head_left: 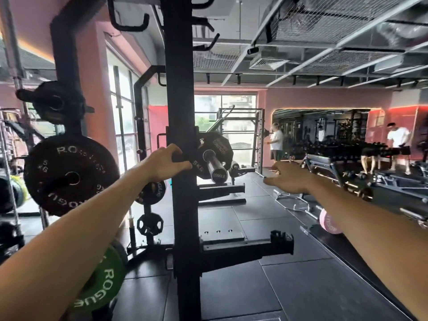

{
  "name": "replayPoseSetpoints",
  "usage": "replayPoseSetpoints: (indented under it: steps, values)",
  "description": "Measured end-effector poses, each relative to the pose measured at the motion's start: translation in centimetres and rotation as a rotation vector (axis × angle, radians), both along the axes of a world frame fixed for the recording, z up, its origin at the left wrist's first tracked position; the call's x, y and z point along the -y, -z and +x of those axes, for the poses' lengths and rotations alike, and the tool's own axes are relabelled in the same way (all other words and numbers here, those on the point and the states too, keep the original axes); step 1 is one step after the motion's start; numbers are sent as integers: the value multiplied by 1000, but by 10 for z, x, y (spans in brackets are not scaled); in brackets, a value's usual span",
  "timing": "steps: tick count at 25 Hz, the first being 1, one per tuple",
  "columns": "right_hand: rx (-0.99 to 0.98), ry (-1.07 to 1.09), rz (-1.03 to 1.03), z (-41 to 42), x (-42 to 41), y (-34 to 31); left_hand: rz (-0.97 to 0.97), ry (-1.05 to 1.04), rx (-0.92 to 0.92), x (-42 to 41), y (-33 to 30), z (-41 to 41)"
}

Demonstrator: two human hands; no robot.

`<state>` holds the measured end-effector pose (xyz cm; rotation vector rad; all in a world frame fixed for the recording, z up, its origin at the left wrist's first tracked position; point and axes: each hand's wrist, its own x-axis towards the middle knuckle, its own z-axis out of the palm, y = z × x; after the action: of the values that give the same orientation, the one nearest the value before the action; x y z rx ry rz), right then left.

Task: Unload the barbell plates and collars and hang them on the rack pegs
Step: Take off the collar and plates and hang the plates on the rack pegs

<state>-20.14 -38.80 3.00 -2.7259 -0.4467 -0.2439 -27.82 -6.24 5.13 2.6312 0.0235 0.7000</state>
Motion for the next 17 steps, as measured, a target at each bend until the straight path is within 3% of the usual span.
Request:
replayPoseSetpoints:
  steps: [17]
  values:
    - [37,-14,-42,273,-104,18,56,-157,9,-77,5,288]
